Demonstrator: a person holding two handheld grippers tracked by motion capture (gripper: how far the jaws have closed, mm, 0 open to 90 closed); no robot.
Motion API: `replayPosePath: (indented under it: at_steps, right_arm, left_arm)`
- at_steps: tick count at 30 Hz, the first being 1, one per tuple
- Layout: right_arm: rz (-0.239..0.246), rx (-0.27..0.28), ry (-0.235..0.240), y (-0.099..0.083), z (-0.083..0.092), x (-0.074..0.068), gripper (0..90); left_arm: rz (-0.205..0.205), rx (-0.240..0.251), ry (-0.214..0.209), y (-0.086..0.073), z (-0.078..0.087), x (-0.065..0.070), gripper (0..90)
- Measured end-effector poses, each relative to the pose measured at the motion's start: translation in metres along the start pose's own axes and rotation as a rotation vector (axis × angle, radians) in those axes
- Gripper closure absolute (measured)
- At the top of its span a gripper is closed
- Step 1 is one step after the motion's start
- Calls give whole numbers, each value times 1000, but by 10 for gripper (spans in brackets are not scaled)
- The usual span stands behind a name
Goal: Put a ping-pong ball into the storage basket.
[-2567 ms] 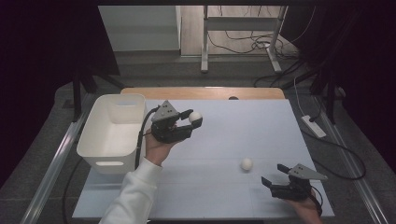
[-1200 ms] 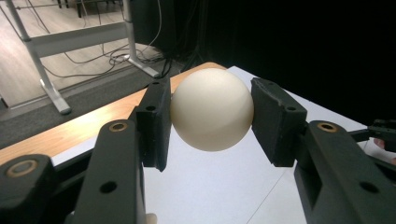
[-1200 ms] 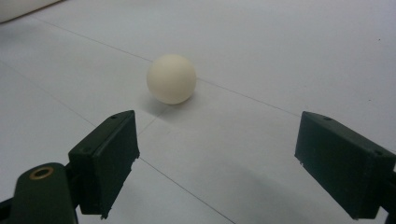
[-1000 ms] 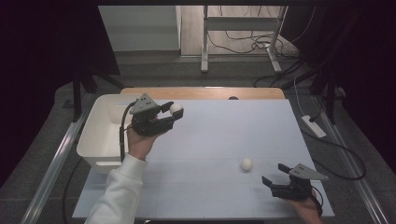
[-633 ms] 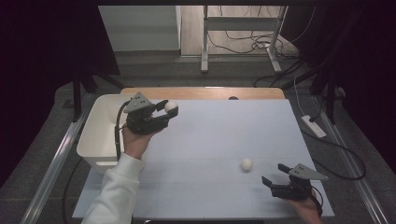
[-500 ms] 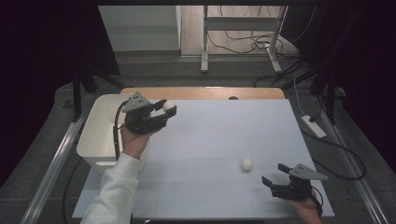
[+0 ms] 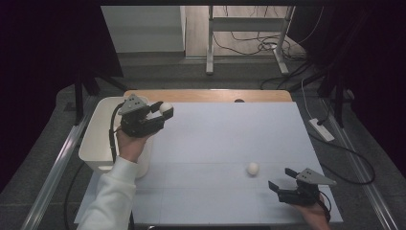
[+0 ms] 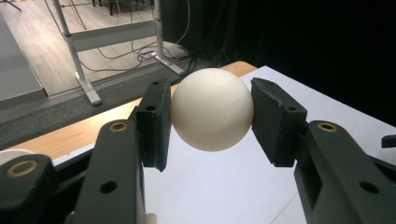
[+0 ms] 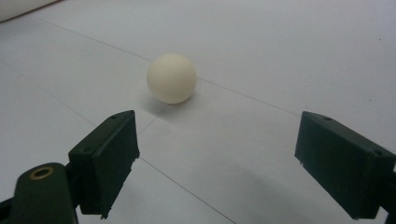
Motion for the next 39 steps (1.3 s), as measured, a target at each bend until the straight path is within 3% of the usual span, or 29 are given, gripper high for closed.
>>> replayPosePath:
  at_steps: [39]
  right_arm:
    - [-2, -1, -4, 0, -1, 0, 130]
  left_arm:
    - [24, -16, 133, -2, 26, -41, 509]
Point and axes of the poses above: each handheld gripper's, and its own axes: z roughly backward along the jaws, y roughly out of its top, x roughly to its right, the point moved 3 cm from there along -z, roughly forward along the jaws, and after that the axes turned 7 degrees about x, right-handed, at the moved point
